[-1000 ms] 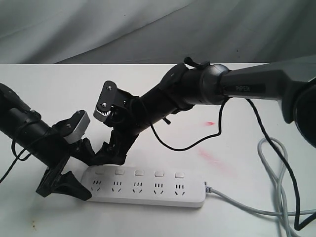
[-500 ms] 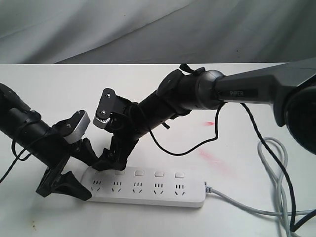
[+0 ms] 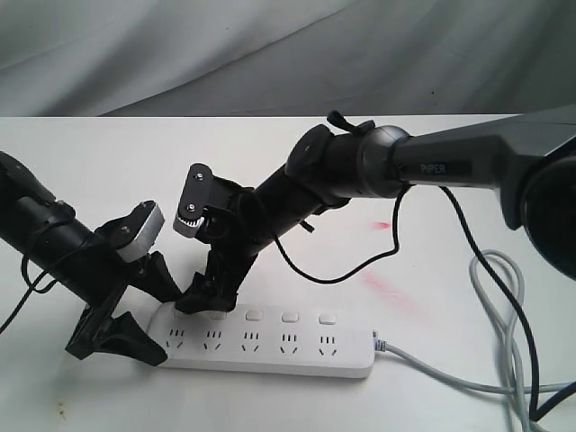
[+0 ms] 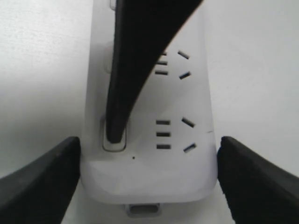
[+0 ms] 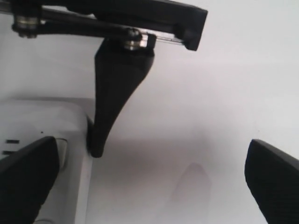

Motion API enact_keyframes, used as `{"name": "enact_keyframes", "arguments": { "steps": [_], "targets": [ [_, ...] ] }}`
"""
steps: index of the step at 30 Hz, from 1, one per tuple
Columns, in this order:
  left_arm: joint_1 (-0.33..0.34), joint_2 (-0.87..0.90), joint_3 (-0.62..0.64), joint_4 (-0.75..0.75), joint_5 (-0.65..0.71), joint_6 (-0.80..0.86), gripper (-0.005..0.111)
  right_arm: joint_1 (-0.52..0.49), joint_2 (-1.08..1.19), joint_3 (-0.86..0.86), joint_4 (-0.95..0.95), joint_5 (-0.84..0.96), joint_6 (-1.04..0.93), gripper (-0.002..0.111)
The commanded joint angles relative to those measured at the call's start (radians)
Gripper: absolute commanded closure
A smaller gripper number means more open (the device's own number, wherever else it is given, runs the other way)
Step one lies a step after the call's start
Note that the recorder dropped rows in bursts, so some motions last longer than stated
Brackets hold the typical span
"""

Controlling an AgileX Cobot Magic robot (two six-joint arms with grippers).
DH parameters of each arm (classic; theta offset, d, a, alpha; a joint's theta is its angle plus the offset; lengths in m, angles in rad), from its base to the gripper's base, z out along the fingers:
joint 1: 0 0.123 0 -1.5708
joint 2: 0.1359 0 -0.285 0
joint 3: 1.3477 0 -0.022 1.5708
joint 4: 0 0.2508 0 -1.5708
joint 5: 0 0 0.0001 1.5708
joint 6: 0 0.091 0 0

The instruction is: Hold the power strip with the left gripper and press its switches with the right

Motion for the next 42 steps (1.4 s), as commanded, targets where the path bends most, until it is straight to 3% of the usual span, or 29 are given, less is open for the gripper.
{"name": "enact_keyframes", "arguments": {
  "steps": [1, 16, 28, 35, 42],
  "targets": [
    [-0.004, 0.001, 0.006, 0.029, -0.008, 0.006, 0.107, 0.030, 0.028, 0.003, -0.100, -0.034, 0.006, 0.004],
    [-0.004, 0.001, 0.006, 0.029, -0.008, 0.006, 0.107, 0.042, -0.018, 0.003, -0.101, -0.053, 0.050, 0.004],
    [-0.004, 0.001, 0.006, 0.029, -0.008, 0.006, 0.107, -0.070, -0.189, 0.012, -0.083, 0.069, 0.070, 0.004],
    [-0.004, 0.001, 0.006, 0.029, -0.008, 0.006, 0.107, -0.054, -0.156, 0.130, -0.042, -0.067, 0.014, 0.004],
    [-0.004, 0.001, 0.006, 0.029, -0.008, 0.006, 0.107, -0.046, -0.119, 0.139, -0.020, -0.059, -0.002, 0.004]
  ]
}}
